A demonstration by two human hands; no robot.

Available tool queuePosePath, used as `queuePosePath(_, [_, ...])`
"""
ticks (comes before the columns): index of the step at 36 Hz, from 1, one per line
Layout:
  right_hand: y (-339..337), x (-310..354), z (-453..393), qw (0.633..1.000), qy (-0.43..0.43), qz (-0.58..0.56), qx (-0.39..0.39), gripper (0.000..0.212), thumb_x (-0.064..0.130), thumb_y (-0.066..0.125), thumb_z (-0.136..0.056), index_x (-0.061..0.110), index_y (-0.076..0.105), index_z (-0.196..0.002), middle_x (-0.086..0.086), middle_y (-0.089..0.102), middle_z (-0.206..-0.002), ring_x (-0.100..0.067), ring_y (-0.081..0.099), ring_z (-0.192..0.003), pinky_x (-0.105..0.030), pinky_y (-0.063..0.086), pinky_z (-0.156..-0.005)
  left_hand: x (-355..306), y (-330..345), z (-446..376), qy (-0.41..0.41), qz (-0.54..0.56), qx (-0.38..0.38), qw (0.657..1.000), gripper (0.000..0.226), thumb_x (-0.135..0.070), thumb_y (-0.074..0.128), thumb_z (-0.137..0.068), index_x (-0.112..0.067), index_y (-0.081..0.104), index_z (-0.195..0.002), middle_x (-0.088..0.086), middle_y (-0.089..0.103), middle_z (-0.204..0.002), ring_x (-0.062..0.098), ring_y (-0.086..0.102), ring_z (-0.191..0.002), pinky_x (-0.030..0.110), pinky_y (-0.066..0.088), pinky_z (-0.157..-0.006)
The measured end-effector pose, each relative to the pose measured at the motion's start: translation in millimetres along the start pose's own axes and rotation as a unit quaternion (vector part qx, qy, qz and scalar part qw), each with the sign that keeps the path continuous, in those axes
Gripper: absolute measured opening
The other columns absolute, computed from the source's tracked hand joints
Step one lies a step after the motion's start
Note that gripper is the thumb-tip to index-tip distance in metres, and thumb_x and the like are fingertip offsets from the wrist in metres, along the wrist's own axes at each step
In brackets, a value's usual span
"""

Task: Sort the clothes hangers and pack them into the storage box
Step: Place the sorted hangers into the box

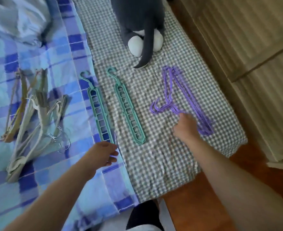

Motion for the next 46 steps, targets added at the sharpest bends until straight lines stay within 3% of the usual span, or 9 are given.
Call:
queuePosePath(3, [-26,-2,-59,0.996,-0.026,0.047,-0.064,0.061,0.015,0.064,-0.089,0.005,0.039,-0.145,-0.018,0.042,-0.147,-0.038,0.039,-0.135,-0.047,0.037,-0.108,0,12,-4,-0.009,0.002,-0.024,1.0,0.014,-0.013,0.057,-0.101,-0.008,0.068,-0.094,0.008,0.069,-0.084,0.021,0.062,-0.065,0.029,0.046,-0.064])
queuePosePath(8, [23,-3,-97,0.989,-0.067,0.121,0.043,0.053,0.033,0.059,-0.096,0.006,0.044,-0.139,-0.018,0.052,-0.139,-0.037,0.049,-0.127,-0.044,0.043,-0.102,17,7,8,-0.01,0.001,-0.075,0.997,0.017,-0.008,0.054,-0.102,-0.011,0.07,-0.096,0.007,0.071,-0.081,0.02,0.065,-0.063,0.032,0.046,-0.068])
queuePosePath(13, [38,9,-73,0.993,-0.078,0.019,0.087,0.03,0.025,0.046,-0.104,0.01,0.056,-0.127,-0.019,0.062,-0.127,-0.037,0.059,-0.116,-0.037,0.045,-0.09,56,1,33,-0.065,0.02,-0.088,0.994,0.019,0.002,0.051,-0.102,-0.004,0.065,-0.09,0.008,0.066,-0.068,0.017,0.059,-0.046,0.02,0.039,-0.046])
queuePosePath(17, [-19,23,-21,0.99,-0.096,-0.099,0.0,0.022,0.026,0.039,-0.107,0.015,0.057,-0.112,-0.005,0.064,-0.098,-0.032,0.064,-0.097,-0.034,0.041,-0.071,55,5,63,-0.048,0.028,-0.054,0.997,0.02,0.008,0.048,-0.101,-0.002,0.065,-0.096,0.012,0.069,-0.073,0.018,0.062,-0.048,0.021,0.04,-0.048])
queuePosePath(21, [-49,70,65,0.949,-0.184,-0.252,0.054,0.028,0.032,0.04,-0.107,0.014,0.054,-0.09,-0.007,0.057,-0.078,-0.022,0.052,-0.063,-0.038,0.043,-0.06,9,-2,109,0.079,0.028,-0.098,0.992,0.018,-0.007,0.061,-0.099,-0.02,0.072,-0.104,-0.001,0.078,-0.093,0.022,0.072,-0.086,0.032,0.05,-0.079])
queuePosePath(26, [-33,151,206,0.871,-0.275,-0.346,0.215,0.023,0.027,0.045,-0.106,0.023,0.055,-0.085,0.008,0.047,-0.065,-0.01,0.04,-0.059,-0.032,0.037,-0.059,-59,-17,196,0.263,-0.043,-0.126,0.956,0.044,-0.054,0.064,-0.086,-0.054,0.055,-0.129,-0.041,0.054,-0.13,-0.016,0.052,-0.118,0.01,0.041,-0.096])
queuePosePath(33, [19,275,404,0.82,-0.402,-0.277,0.299,0.027,0.016,0.041,-0.102,0.033,0.05,-0.084,0.009,0.047,-0.059,-0.012,0.04,-0.052,-0.031,0.035,-0.05,-26,-136,321,0.405,0.026,-0.267,0.874,0.026,-0.017,0.072,-0.093,-0.033,0.068,-0.114,-0.032,0.069,-0.101,-0.014,0.06,-0.091,0.004,0.039,-0.079])
queuePosePath(42, [89,410,634,0.722,-0.446,-0.31,0.43,0.006,0.009,0.066,-0.091,0.012,0.062,-0.092,-0.012,0.061,-0.074,-0.027,0.06,-0.062,-0.035,0.05,-0.06,121,-316,452,0.42,0.093,-0.247,0.868,0.015,-0.015,0.063,-0.1,-0.023,0.075,-0.1,-0.009,0.079,-0.095,0.004,0.073,-0.092,0.021,0.055,-0.08])
queuePosePath(46, [113,473,717,0.765,-0.491,-0.227,0.35,0.011,0.013,0.065,-0.077,0.007,0.062,-0.086,-0.017,0.058,-0.062,-0.028,0.058,-0.056,-0.042,0.049,-0.059,164,-382,494,0.404,0.091,-0.265,0.871,0.015,-0.023,0.06,-0.101,-0.023,0.074,-0.096,-0.006,0.079,-0.095,0.015,0.074,-0.099,0.044,0.056,-0.096])
Point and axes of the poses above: each hand's wrist, its own z-axis away from the middle knuckle, its own y-axis out of the palm, x = y × z, the point moved 10 cm from there along -z, towards the middle knuckle
